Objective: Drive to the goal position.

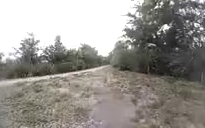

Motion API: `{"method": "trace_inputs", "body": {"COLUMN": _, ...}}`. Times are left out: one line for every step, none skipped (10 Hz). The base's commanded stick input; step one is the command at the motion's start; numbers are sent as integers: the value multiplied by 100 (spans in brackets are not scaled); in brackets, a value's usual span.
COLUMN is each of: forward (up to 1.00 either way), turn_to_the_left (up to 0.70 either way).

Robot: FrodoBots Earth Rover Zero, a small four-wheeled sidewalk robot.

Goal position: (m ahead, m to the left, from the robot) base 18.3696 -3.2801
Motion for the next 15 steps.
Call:
{"method": "trace_inputs", "body": {"forward": 70, "turn_to_the_left": 0}}
{"method": "trace_inputs", "body": {"forward": 70, "turn_to_the_left": 0}}
{"method": "trace_inputs", "body": {"forward": 70, "turn_to_the_left": 0}}
{"method": "trace_inputs", "body": {"forward": 70, "turn_to_the_left": 0}}
{"method": "trace_inputs", "body": {"forward": 70, "turn_to_the_left": 0}}
{"method": "trace_inputs", "body": {"forward": 70, "turn_to_the_left": 0}}
{"method": "trace_inputs", "body": {"forward": 70, "turn_to_the_left": 0}}
{"method": "trace_inputs", "body": {"forward": 70, "turn_to_the_left": 0}}
{"method": "trace_inputs", "body": {"forward": 70, "turn_to_the_left": 0}}
{"method": "trace_inputs", "body": {"forward": 70, "turn_to_the_left": 0}}
{"method": "trace_inputs", "body": {"forward": 70, "turn_to_the_left": 0}}
{"method": "trace_inputs", "body": {"forward": 70, "turn_to_the_left": 0}}
{"method": "trace_inputs", "body": {"forward": 70, "turn_to_the_left": 0}}
{"method": "trace_inputs", "body": {"forward": 70, "turn_to_the_left": 0}}
{"method": "trace_inputs", "body": {"forward": 70, "turn_to_the_left": 0}}
